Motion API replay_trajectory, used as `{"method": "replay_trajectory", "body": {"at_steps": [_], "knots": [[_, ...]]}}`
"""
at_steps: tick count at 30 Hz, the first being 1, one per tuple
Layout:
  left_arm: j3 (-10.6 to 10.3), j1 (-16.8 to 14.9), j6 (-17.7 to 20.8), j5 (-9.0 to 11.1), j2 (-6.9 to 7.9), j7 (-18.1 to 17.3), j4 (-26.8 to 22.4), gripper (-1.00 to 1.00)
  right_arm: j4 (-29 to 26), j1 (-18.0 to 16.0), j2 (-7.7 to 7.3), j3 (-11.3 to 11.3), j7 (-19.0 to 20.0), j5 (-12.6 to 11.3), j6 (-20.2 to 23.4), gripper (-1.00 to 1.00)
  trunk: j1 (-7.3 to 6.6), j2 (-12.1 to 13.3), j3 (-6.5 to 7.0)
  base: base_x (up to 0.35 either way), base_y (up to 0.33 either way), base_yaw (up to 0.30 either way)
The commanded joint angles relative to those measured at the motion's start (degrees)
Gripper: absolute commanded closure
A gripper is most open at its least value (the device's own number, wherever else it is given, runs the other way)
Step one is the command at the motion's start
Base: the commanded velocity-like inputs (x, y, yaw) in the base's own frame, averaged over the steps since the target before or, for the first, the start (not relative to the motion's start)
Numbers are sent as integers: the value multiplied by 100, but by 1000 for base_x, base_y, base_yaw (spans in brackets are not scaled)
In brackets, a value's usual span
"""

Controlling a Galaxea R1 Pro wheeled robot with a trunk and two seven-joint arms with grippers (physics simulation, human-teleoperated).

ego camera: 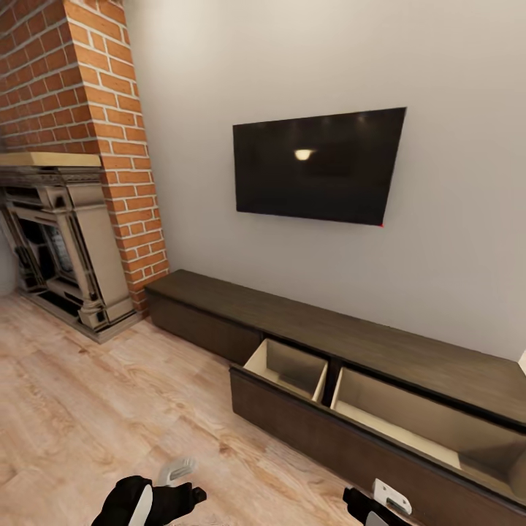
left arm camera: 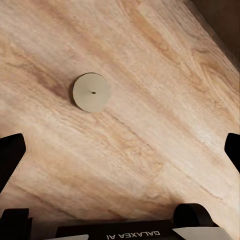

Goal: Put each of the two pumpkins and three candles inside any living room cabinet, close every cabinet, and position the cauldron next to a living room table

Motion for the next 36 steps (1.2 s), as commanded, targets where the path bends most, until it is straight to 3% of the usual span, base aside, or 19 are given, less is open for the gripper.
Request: {"method": "replay_trajectory", "body": {"at_steps": [1, 15, 19, 25, 36], "knots": [[23, -5, 31, 16, -7, -12, -2, -100, -8, -1, 9, 50, -26, -52, -11, -100, -1, -3, -6, 0, 67, 287], [22, -5, 33, 16, -9, -12, -2, -100, -5, 3, 96, 62, -21, -40, -84, -100, -1, -3, -6, 0, 76, 267], [22, -5, 31, 16, -9, -12, -2, -100, -3, 1, 99, 77, -18, -34, -151, -100, -1, -3, -6, 0, 17, 42], [18, -5, 31, 13, -3, -12, -7, -100, -5, 0, 114, 304, -27, -46, -179, -100, -1, -3, -6, 133, 98, 4], [53, -3, 26, 42, 34, -34, -69, -100, -3, 3, 126, 333, -35, -49, -185, -100, -1, -3, -6, 83, 61, 0]]}}
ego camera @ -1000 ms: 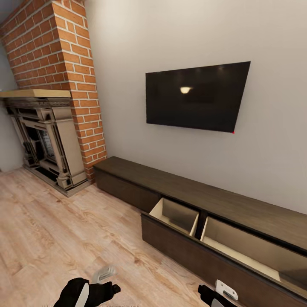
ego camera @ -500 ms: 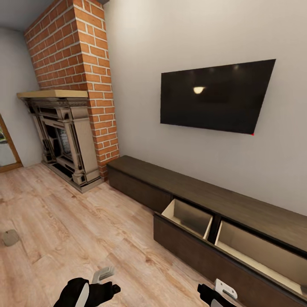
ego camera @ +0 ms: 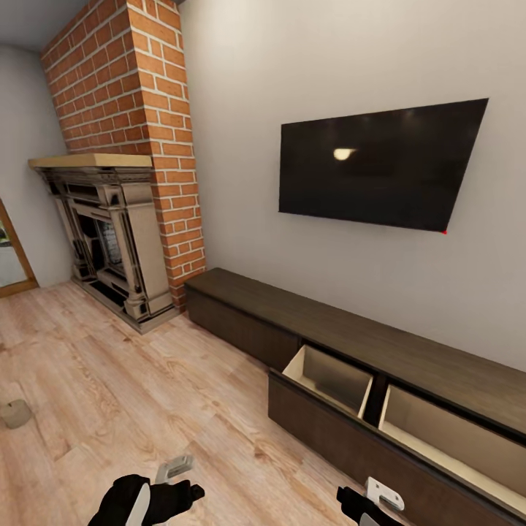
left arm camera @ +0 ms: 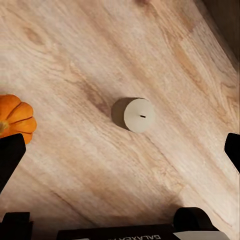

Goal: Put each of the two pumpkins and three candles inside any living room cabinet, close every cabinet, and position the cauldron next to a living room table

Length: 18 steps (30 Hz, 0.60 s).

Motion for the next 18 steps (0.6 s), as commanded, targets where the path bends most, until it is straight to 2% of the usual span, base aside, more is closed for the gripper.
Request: {"method": "replay_trajectory", "body": {"at_steps": [1, 4, 7, 8, 9, 10, 11, 13, 15, 18], "knots": [[103, -1, 32, 85, -1, -15, -11, -100, -2, -3, 0, 50, -24, -52, -18, -100, 0, -3, -6, 23, 18, 0], [289, 2, 31, 215, 25, -106, -15, -100, -3, -7, 4, 56, -18, -52, -14, -100, 0, -3, -6, 10, 8, 0], [345, 3, 48, 259, 177, -573, -11, -100, -3, -6, 6, 57, -16, -52, -11, -100, 0, -3, -6, 3, 2, 0], [355, 3, 70, 266, 257, -950, 3, -100, -4, -6, 5, 58, -16, -52, -11, -100, 0, -3, -6, 1, 1, 0], [361, 3, 97, 274, 352, -1503, 22, -100, -6, -8, 9, 58, -16, -52, -12, -100, 0, -3, -6, 0, 0, 0], [357, 4, 112, 277, 409, -1908, 30, -100, -7, -6, 14, 58, -16, -52, -12, -100, 0, -3, -6, 0, 0, 0], [353, 4, 122, 277, 436, -2110, 35, -100, -8, -7, 20, 58, -16, -52, -12, -100, 0, -3, -6, 0, 0, 0], [336, 4, 171, 262, 545, -3008, 47, -100, -4, -3, 63, 64, -17, -52, -2, -100, 0, -3, -6, 0, 0, 0], [330, 4, 243, 269, 629, -3486, 51, -100, -2, -1, 94, 67, -50, -54, 33, -100, 0, -3, -6, 0, 0, 0], [303, 4, 538, 264, 701, -3881, 28, -100, -2, -1, 198, 98, -93, -64, 195, -100, 0, -3, -6, 0, 0, 0]]}}
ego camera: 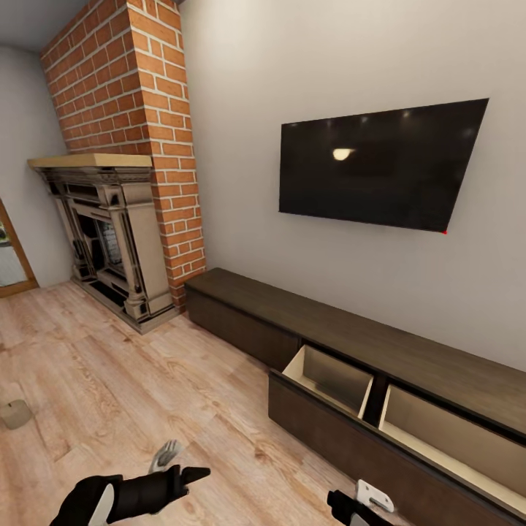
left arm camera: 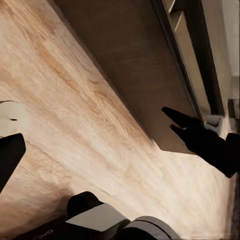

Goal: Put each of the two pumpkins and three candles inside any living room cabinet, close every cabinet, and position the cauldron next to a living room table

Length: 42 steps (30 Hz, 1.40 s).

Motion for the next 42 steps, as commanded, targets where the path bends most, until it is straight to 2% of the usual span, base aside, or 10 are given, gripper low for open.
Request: {"method": "replay_trajectory", "body": {"at_steps": [1, 5, 8, 13, 18, 22, 24, 27, 32, 42], "knots": [[-5, -3, 168, -14, 7, -126, -12, -100, -4, -6, 61, 79, -62, -54, 145, -100, -1, -3, -6, 0, 0, 0], [-16, -114, 442, 3, 28, -307, -138, -100, -71, -60, 326, 175, -298, -41, 1088, -100, -1, -3, -6, 0, 0, 0], [-5, -381, 587, 120, 45, -332, -382, -100, -108, -188, 376, 188, -517, -37, 1463, -100, -1, -3, -6, 0, 0, 0], [0, -620, 648, 606, 78, -336, -504, -100, -118, -367, 399, 198, -767, -43, 1522, -100, -1, -3, -6, 0, 0, 0], [4, -713, 658, 865, 185, -348, -519, -100, -116, -387, 400, 209, -788, -53, 1219, -100, 109, -203, -96, 0, 0, 0], [-10, -722, 662, 1413, 365, -348, -521, -100, -118, -392, 402, 217, -785, -53, 1191, -100, 197, -364, -167, 0, 0, 0], [-48, -723, 668, 1848, 569, -351, -518, -100, -121, -395, 402, 220, -779, -47, 1170, -100, 219, -404, -185, 0, 0, 0], [-132, -724, 669, 2151, 775, -352, -485, -100, -124, -396, 402, 226, -757, -45, 1125, -100, 263, -484, -221, 0, 0, 0], [-211, -721, 667, 2252, 858, -353, -471, -100, -123, -395, 402, 234, -618, -44, 1065, -100, 373, -685, -311, 0, 0, 0], [-270, -718, 672, 2273, 863, -353, -506, -100, -116, -392, 390, 516, -304, -50, 911, -100, 592, -1086, -490, 0, 0, 0]]}}
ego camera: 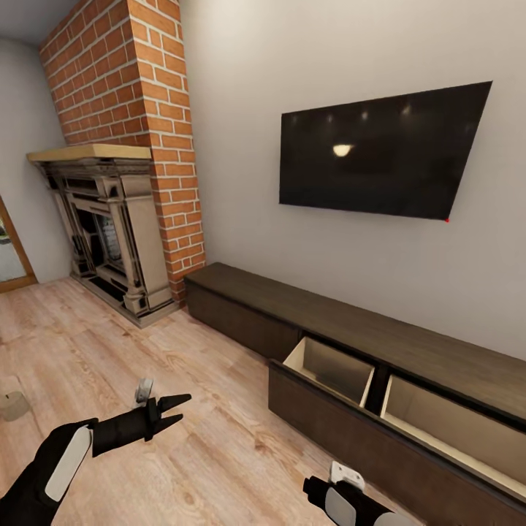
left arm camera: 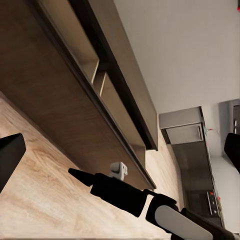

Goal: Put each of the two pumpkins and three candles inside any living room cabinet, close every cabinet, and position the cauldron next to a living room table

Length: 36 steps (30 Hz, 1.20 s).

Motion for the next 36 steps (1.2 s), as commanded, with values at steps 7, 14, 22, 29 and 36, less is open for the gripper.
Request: {"method": "replay_trajectory", "body": {"at_steps": [7, 14, 22, 29, 36], "knots": [[-35, -4, 22, -7, -3, -32, -2, -100, -13, 0, -2, 58, -29, -46, -45, -100, 154, -285, -132, 0, 0, 19], [-65, -4, 22, 77, 2, -234, 0, -100, -7, -1, -5, 58, 66, -48, -49, -100, 307, -566, -258, 0, 0, 241], [-156, -5, 22, 91, -2, -282, -1, -100, -10, 0, -10, 58, 79, -48, -51, -100, 483, -886, -401, 0, 0, 76], [-156, -6, 22, 120, 10, -451, -5, -100, -13, 0, 0, 58, 88, -42, -57, -100, 637, -1167, -527, 0, 0, 261], [-165, -4, 22, 122, 4, -472, -6, -100, -7, 0, 1, 58, 86, -47, -211, -100, 790, -1448, -653, 0, 0, 291]]}}
